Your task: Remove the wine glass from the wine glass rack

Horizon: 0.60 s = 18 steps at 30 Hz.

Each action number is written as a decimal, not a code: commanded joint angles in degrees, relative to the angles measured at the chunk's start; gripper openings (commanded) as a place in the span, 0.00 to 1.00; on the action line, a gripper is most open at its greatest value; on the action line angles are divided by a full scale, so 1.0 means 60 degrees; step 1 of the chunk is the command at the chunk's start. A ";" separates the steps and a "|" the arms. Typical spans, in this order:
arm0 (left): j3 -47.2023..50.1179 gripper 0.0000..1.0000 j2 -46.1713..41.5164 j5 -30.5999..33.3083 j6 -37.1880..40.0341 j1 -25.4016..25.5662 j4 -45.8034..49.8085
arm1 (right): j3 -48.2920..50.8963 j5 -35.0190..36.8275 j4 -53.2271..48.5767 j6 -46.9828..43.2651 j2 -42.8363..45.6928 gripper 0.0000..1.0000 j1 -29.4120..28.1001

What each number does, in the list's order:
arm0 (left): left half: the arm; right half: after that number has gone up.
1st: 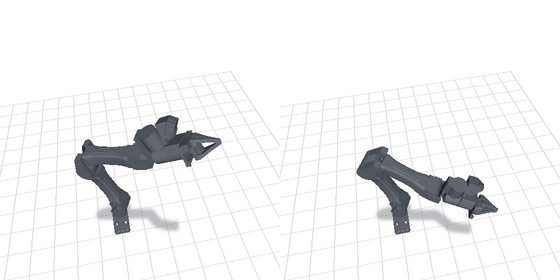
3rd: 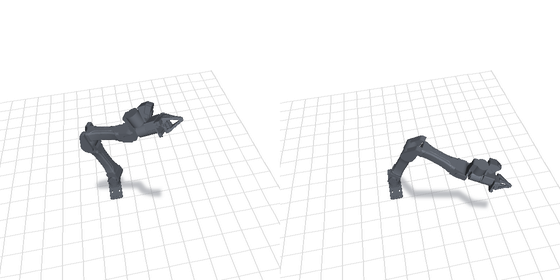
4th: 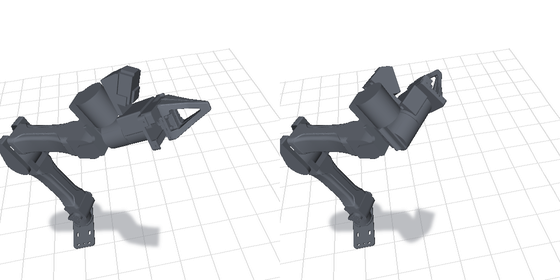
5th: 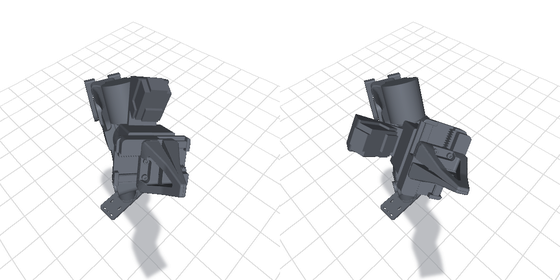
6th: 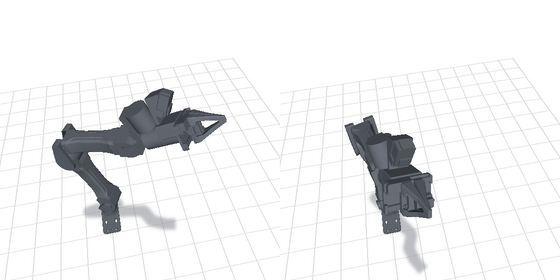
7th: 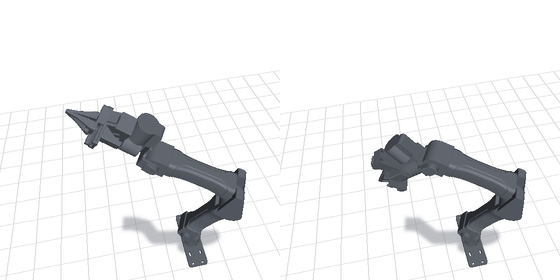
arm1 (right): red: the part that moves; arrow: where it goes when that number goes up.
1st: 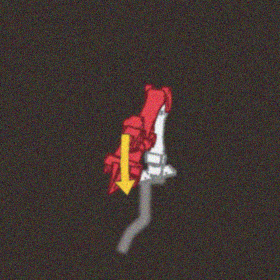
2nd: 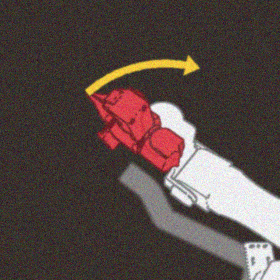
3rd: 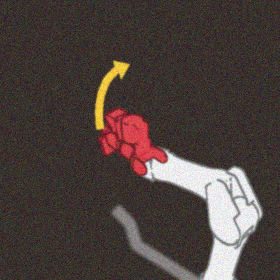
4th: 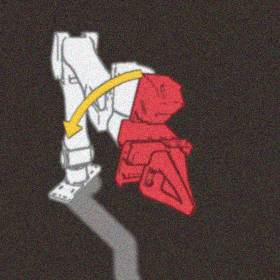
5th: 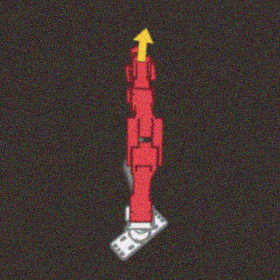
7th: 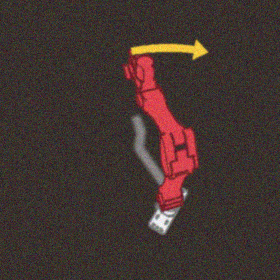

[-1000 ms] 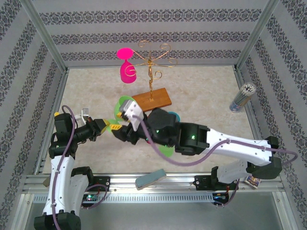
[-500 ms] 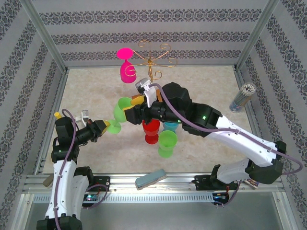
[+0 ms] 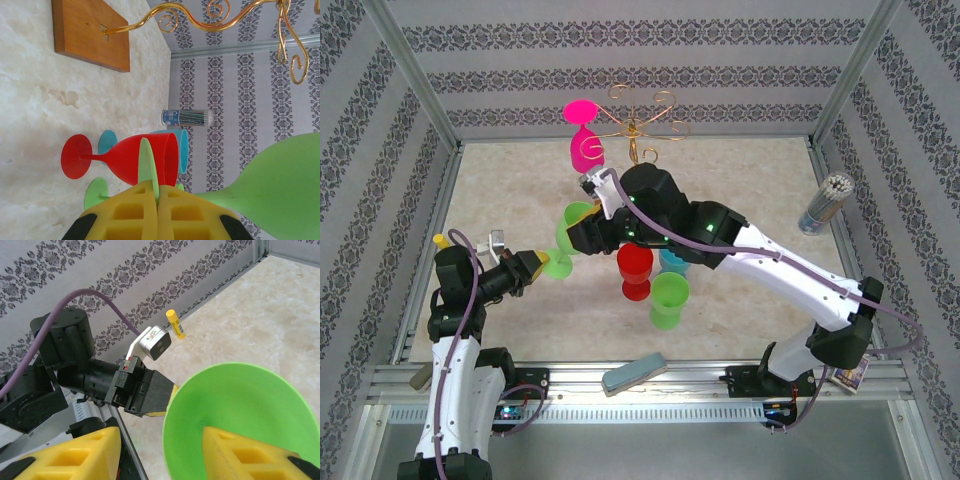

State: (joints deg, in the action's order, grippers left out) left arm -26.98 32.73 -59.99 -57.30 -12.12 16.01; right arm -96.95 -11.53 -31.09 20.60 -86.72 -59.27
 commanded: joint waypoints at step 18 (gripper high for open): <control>-0.0080 0.00 -0.0021 -0.0183 0.0131 -0.0119 -0.0224 | -0.0600 -0.0626 -0.0150 -0.0181 -0.0661 0.36 0.0123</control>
State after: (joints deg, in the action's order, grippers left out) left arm -26.98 32.80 -59.96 -57.28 -12.12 16.01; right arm -98.96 -13.87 -31.57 20.25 -90.21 -58.98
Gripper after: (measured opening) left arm 0.055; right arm 0.367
